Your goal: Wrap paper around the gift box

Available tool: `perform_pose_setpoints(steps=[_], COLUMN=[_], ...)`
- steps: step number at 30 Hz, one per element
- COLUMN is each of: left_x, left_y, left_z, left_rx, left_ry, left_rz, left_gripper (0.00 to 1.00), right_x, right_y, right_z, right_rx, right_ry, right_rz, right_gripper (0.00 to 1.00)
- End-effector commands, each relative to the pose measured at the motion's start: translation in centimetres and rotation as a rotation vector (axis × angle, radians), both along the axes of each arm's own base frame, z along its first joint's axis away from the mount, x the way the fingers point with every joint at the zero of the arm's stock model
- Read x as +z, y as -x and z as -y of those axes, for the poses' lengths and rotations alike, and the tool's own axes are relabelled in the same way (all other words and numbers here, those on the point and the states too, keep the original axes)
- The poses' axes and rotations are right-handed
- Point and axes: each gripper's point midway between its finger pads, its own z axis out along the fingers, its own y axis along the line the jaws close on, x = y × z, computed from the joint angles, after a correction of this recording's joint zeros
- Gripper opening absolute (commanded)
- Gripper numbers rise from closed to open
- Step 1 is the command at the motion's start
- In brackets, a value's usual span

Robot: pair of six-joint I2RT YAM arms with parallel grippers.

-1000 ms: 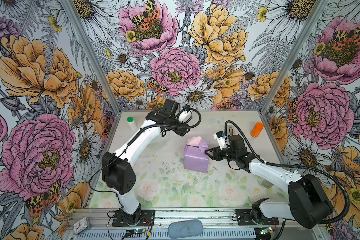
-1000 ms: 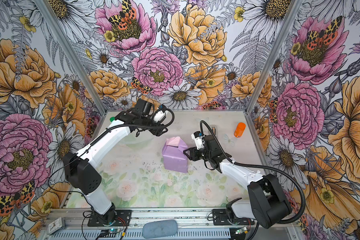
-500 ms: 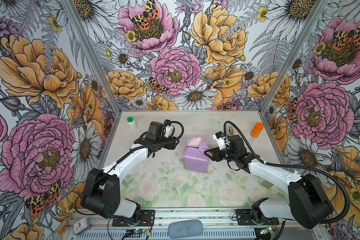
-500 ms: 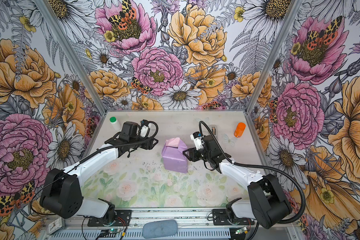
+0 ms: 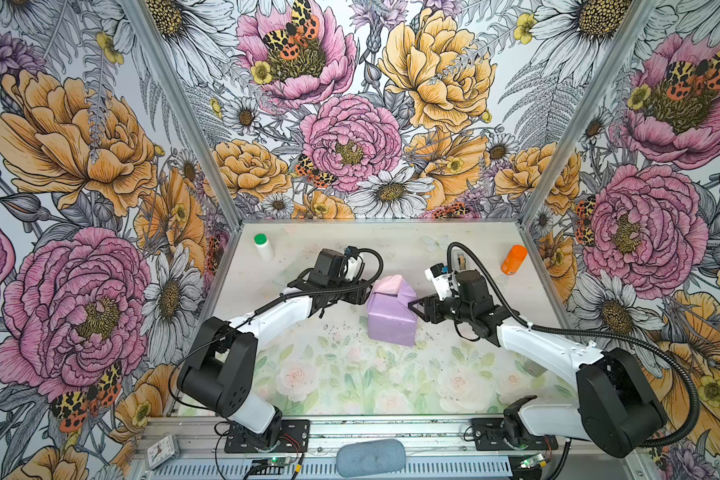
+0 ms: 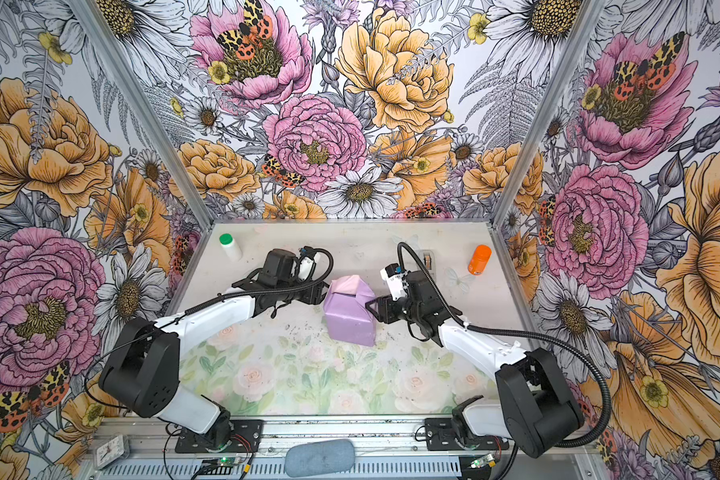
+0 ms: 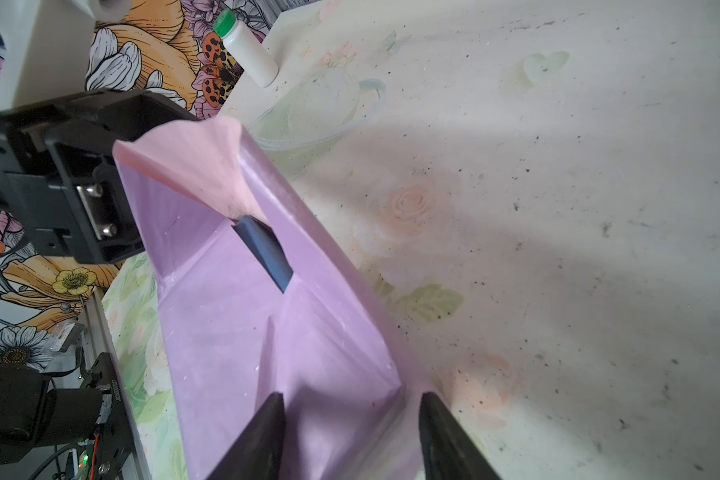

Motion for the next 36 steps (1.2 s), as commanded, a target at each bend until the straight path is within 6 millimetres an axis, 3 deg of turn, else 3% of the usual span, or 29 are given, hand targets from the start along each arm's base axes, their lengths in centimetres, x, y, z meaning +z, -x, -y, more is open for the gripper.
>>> perform_pose_setpoints(steps=[1,8,19,27,36], left_x=[0.6,0.0,2.1,0.1,0.2], left_y=[0.6,1.5,2.2,2.7,2.9], left_z=[0.6,0.9,-0.1,0.4,2.3], left_rx=[-0.013,-0.016,0.023,0.011,-0.041], left_ry=[0.032,0.046,0.051,0.047,0.08], left_rz=[0.017,0.0,0.066,0.017,0.032], left_gripper=[0.67,0.67,0.67,0.67,0.67], right_x=[-3.9,-4.0,-3.9,-3.9,-4.1], right_y=[1.6,1.7,1.7,1.7,1.9], right_z=[1.3,1.2,1.2,1.2,1.1], right_rx=[-0.015,-0.012,-0.012,-0.01,-0.004], right_ry=[0.119,0.12,0.122,0.124,0.124], right_rz=[-0.1,-0.101,-0.096,-0.095,-0.101], right_gripper=[0.53,0.53,0.53,0.53,0.53])
